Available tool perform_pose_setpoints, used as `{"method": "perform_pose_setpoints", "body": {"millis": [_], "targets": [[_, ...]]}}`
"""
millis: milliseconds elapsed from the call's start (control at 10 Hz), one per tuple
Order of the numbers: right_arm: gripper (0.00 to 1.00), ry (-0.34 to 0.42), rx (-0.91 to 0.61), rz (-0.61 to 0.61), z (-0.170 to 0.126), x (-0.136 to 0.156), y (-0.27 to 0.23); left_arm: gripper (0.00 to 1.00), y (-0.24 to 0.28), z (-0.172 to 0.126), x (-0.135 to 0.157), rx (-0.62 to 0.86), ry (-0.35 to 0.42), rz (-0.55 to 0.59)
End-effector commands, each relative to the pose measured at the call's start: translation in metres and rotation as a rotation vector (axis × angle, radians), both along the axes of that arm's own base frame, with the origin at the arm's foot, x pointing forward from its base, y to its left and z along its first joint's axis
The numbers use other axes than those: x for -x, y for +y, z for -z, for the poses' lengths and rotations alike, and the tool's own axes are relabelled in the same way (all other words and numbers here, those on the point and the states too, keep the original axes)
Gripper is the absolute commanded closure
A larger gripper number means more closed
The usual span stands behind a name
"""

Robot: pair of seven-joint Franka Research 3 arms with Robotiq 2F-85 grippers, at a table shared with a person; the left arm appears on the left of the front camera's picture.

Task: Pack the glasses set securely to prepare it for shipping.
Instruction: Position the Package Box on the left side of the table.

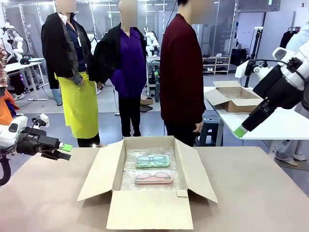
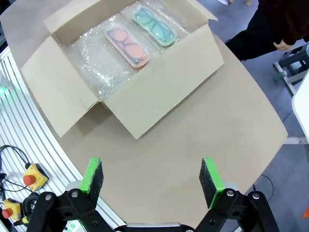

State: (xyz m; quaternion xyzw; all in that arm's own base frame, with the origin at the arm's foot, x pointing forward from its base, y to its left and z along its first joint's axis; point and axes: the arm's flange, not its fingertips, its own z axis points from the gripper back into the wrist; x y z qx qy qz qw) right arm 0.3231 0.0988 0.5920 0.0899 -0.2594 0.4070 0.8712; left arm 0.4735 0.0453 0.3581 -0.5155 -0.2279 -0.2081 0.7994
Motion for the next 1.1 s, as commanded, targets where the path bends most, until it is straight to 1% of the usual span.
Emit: {"method": "perform_pose_setpoints", "body": {"millis": [0,300,400,500,600,800,900,1000], "targets": [[0.00,-0.001,0.004,0.005,-0.002,-0.002,0.000,0.00,0.003,-0.006,0.006,0.002,-0.012,-0.008],[0.00,-0.001,0.004,0.005,-0.002,-0.002,0.000,0.00,0.003,-0.006,0.006,0.002,-0.012,-0.008],[0.00,-0.001,0.004,0.005,-0.002,-0.002,0.000,0.00,0.002,-0.002,0.001,0.000,-0.004,-0.005],[0.00,-0.001,0.004,0.005,-0.002,-0.002,0.000,0.00,0.006,0.007,-0.009,0.036,0.018,-0.051],[0.00,-0.001,0.004,0.005,-0.002,-0.002,0.000,0.00,0.010,0.016,-0.014,0.093,0.063,-0.049],[0.00,-0.001,0.004,0.005,-0.002,-0.002,0.000,0.00,0.005,0.045,-0.025,0.085,0.135,-0.047],[0.00,-0.001,0.004,0.005,-0.002,-0.002,0.000,0.00,0.000,0.058,-0.030,0.121,0.159,-0.035],[0.00,-0.001,0.004,0.005,-0.002,-0.002,0.000,0.00,-0.002,0.070,-0.034,0.128,0.182,-0.050]]}}
